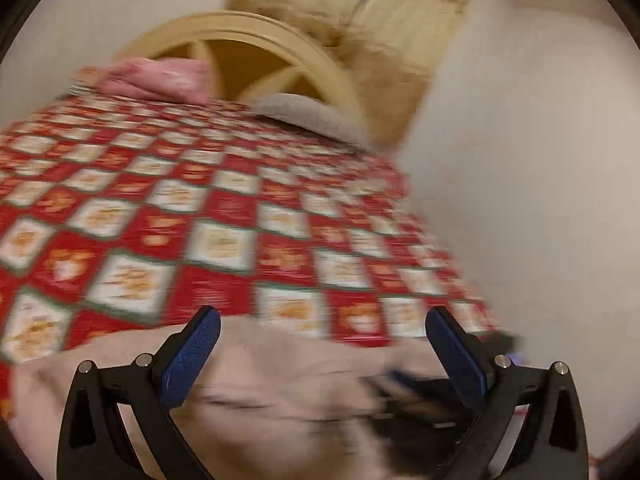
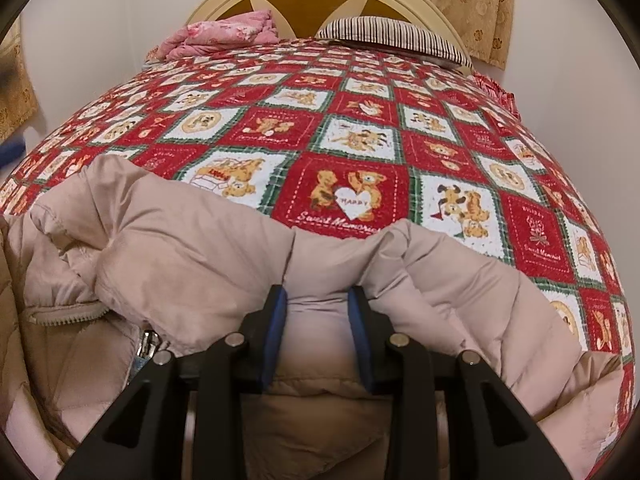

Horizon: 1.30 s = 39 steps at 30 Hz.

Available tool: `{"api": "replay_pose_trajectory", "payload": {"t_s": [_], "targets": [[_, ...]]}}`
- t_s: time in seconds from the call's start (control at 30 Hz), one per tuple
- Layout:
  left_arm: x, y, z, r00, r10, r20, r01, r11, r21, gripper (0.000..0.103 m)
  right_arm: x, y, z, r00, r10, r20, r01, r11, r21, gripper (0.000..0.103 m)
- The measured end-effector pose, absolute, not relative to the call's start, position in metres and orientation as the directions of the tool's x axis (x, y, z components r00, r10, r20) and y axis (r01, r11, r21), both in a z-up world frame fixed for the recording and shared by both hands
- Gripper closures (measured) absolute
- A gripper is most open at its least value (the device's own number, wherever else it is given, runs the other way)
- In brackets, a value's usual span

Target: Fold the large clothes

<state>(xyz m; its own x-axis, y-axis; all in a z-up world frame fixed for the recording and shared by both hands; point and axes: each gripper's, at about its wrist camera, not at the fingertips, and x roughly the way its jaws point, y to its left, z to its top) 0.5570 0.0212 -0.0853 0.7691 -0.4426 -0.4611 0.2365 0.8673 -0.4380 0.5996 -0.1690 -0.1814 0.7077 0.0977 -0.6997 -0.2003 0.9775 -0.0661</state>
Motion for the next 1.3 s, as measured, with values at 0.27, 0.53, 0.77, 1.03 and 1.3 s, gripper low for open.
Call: {"api": "replay_pose_trajectory", "payload": {"t_s": [0.27,0.53,0.77,1.03,1.3], "targets": [[0.612,0.003,-0.174,0.616,-0.255,-0.746,0.024,0.952,-0.305,0.001,0.599,-0.172,-0.180,0.710,0.117,-0.694,-0.202,0.978,-0.042,0.067],[0.612,-0.015,-0.182,0.621,-0.112,-0.776,0.019,0.992,-0.129,0.001,0.599,-0.173,-0.180,0.710,0.124,-0.693,-0.203,0.979,-0.033,0.066],[0.610,-0.021,-0.187,0.615,-0.030,-0.788,0.007,0.999,-0.032,0.001,0.599,-0.168,-0.181,0.710,0.094,-0.698,-0.199,0.978,-0.070,0.066],[0.612,-0.024,-0.188,0.609,-0.004,-0.793,0.001,1.000,-0.003,0.001,0.600,-0.163,-0.182,0.711,0.058,-0.701,-0.192,0.975,-0.114,0.066],[0.613,-0.024,-0.189,0.608,0.002,-0.794,0.001,1.000,0.003,0.001,0.601,-0.160,-0.183,0.708,0.045,-0.704,-0.194,0.972,-0.133,0.066]]}}
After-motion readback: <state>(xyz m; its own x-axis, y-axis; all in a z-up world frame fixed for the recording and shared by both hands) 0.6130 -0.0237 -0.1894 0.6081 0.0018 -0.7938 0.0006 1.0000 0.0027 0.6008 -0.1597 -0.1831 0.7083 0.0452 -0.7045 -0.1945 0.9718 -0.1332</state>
